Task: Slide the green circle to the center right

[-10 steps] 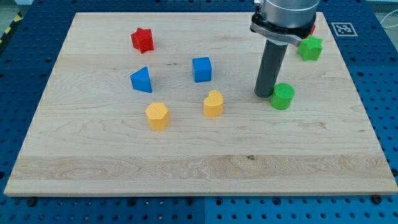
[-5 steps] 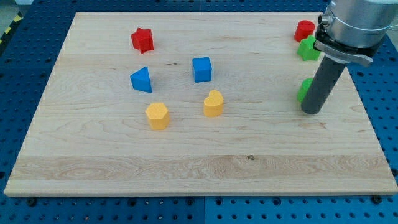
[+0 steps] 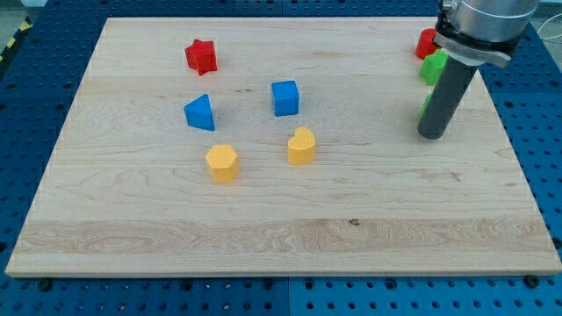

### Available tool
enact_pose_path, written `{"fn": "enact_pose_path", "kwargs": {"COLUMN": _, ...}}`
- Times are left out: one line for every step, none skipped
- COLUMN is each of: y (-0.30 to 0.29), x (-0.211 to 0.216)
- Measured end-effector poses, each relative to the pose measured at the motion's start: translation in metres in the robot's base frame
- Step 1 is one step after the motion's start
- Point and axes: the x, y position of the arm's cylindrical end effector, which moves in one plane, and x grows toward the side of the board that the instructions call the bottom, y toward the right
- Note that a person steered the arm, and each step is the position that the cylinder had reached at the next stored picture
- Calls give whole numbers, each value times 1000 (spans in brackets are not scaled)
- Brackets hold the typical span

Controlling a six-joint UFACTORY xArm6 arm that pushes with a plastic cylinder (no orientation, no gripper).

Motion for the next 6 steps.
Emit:
{"fn": "enact_pose_path", "kwargs": {"y": -10, "x": -5}}
{"fn": "enact_pose_path", "kwargs": {"y": -22, "x": -11}}
{"fn": "enact_pose_path", "kwargs": {"y": -18, "x": -13}}
{"fn": "enact_pose_path", "kwargs": {"y": -3, "x": -13}}
{"fn": "enact_pose_path", "kwargs": {"y": 8, "x": -13}}
{"fn": "enact_pose_path", "kwargs": {"y": 12, "x": -14}}
